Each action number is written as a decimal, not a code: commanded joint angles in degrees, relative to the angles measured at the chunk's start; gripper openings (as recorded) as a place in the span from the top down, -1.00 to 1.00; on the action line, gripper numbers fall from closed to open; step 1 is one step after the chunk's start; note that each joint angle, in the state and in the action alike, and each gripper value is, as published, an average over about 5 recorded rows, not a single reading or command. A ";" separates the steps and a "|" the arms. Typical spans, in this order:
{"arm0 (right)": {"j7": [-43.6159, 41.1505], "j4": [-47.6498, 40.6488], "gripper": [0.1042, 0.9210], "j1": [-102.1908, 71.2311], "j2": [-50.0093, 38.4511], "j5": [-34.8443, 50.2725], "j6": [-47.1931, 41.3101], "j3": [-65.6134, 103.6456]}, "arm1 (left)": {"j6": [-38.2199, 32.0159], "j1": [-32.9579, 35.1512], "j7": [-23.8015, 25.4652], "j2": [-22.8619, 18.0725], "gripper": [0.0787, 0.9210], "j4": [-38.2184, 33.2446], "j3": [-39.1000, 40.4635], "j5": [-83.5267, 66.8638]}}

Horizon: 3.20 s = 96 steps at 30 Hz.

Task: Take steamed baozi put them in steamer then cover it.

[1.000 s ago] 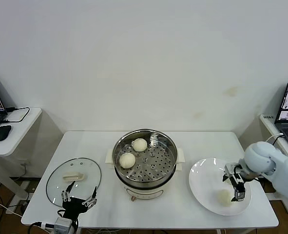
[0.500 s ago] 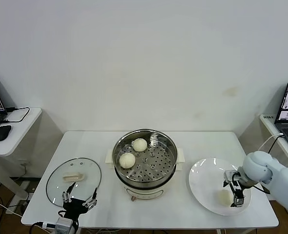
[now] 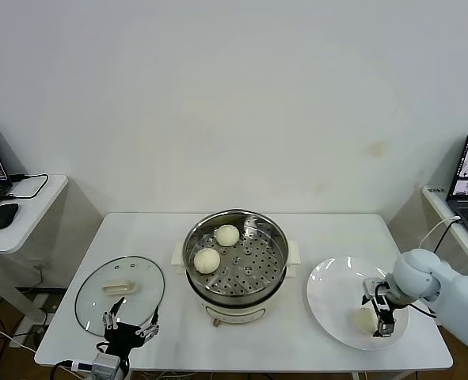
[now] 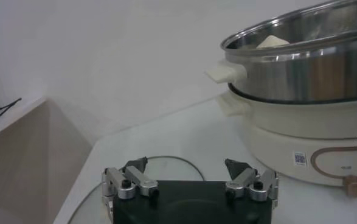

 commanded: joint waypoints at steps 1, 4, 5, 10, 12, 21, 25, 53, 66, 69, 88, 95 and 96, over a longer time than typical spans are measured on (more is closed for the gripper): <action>0.44 -0.09 -0.47 -0.46 -0.04 0.03 -0.27 0.31 | -0.02 0.03 -0.03 -0.05 -0.77 0.16 0.05 0.02; 0.39 0.02 -0.34 -0.48 -0.15 0.02 -0.49 0.38 | -0.02 0.03 -0.02 -0.07 -0.77 0.16 0.05 0.02; 0.37 0.03 -0.32 -0.51 -0.17 0.02 -0.54 0.41 | -0.02 0.00 -0.02 -0.09 -0.77 0.19 0.06 0.02; 0.31 -0.19 -0.25 -0.56 -0.28 0.18 -0.72 0.85 | -0.02 -0.13 -0.01 -0.18 -0.77 0.26 0.23 0.11; 0.21 -0.15 -0.22 -0.20 -0.56 0.57 -0.78 1.10 | -0.02 -0.19 -0.01 -0.21 -0.77 0.26 0.27 0.13; -1.24 1.41 -0.15 10.54 -2.81 7.05 -1.59 -1.28 | -0.04 -0.84 -0.01 -0.25 -0.77 0.31 0.38 -0.05; -2.22 2.50 -0.14 24.26 -3.42 12.51 -2.29 -8.56 | -0.05 -1.35 -0.05 -0.36 -0.77 0.33 0.43 -0.06; -11.20 -23.13 0.24 64.45 39.91 32.40 21.63 -34.67 | -1.79 -3.20 -3.15 -1.85 -0.77 0.93 -2.82 -0.06; -14.38 -22.26 0.30 60.30 42.08 29.63 34.86 -37.28 | -1.82 -3.18 -3.07 -1.88 -0.77 1.32 -3.28 -0.01; -14.60 -20.04 0.30 60.05 41.08 29.05 37.36 -39.11 | -1.84 -3.13 -3.07 -1.95 -0.77 1.26 -3.26 0.03; -7.80 -5.22 0.30 56.63 38.70 8.42 46.37 -42.89 | -1.90 -2.04 -3.20 -2.19 -0.77 -0.51 -3.74 -0.27; -6.72 -5.38 0.30 54.56 40.15 6.14 46.31 -43.25 | -1.90 -1.93 -3.18 -2.29 -0.77 -0.78 -3.75 -0.37; -6.62 -5.58 0.30 54.22 40.48 5.85 46.24 -43.16 | -1.90 -1.95 -3.17 -2.31 -0.77 -0.78 -3.73 -0.37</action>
